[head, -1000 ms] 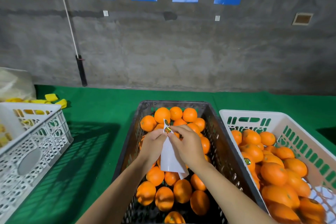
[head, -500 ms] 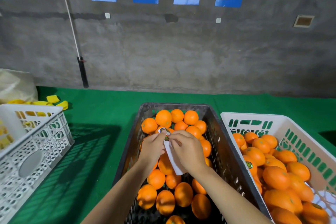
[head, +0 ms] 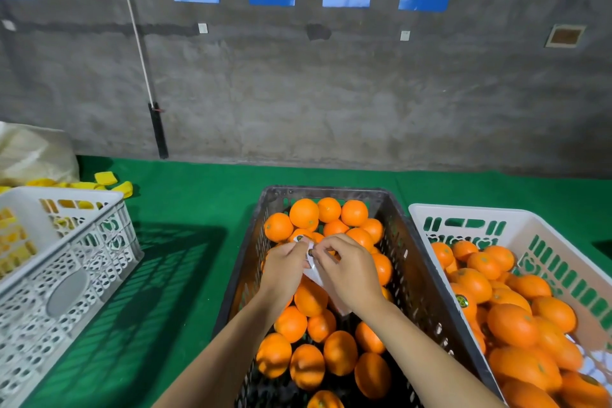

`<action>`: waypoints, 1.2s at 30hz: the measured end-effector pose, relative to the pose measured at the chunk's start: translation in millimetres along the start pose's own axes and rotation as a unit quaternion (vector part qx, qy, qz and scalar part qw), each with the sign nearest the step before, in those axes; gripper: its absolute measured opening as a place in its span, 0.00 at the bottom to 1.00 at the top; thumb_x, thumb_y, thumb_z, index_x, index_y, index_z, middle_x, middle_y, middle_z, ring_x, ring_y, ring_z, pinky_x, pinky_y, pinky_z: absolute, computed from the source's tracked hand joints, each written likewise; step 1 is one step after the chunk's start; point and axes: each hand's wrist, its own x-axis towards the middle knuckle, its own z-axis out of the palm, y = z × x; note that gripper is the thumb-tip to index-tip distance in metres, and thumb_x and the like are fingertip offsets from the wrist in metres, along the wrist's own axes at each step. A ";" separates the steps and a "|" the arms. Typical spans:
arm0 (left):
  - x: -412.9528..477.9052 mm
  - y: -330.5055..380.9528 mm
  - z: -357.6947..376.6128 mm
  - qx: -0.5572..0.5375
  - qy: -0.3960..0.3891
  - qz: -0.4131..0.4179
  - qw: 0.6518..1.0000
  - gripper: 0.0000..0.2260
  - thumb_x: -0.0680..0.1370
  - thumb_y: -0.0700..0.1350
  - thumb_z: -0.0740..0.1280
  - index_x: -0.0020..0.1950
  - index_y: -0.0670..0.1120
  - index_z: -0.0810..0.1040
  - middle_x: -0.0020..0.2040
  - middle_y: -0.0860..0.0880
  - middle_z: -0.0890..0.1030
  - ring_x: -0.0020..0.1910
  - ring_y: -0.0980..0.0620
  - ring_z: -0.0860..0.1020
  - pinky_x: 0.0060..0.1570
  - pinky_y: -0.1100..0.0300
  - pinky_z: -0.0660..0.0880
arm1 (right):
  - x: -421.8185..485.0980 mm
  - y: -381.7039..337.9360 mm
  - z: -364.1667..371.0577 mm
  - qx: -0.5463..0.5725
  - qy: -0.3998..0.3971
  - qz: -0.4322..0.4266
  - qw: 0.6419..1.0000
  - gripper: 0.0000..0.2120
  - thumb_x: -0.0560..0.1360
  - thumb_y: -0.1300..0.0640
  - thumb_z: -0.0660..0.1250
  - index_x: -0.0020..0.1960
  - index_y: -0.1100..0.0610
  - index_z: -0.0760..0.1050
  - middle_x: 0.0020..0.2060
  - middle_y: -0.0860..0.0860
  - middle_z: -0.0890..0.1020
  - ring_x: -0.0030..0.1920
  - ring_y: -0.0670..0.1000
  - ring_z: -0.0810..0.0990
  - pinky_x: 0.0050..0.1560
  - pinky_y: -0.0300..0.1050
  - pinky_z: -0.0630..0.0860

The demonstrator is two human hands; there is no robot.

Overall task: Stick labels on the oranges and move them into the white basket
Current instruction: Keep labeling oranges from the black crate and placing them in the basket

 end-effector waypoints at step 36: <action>-4.4 -5.2 2.3 0.233 0.075 0.109 0.963 0.13 0.83 0.49 0.56 0.38 0.54 0.62 0.31 0.54 0.69 0.28 0.56 0.69 0.28 0.61 0.61 | -24.6 71.5 23.2 -0.216 -0.476 0.312 0.794 0.11 0.76 0.55 0.73 0.55 0.59 0.84 0.41 0.52 0.82 0.40 0.51 0.80 0.35 0.40 0.73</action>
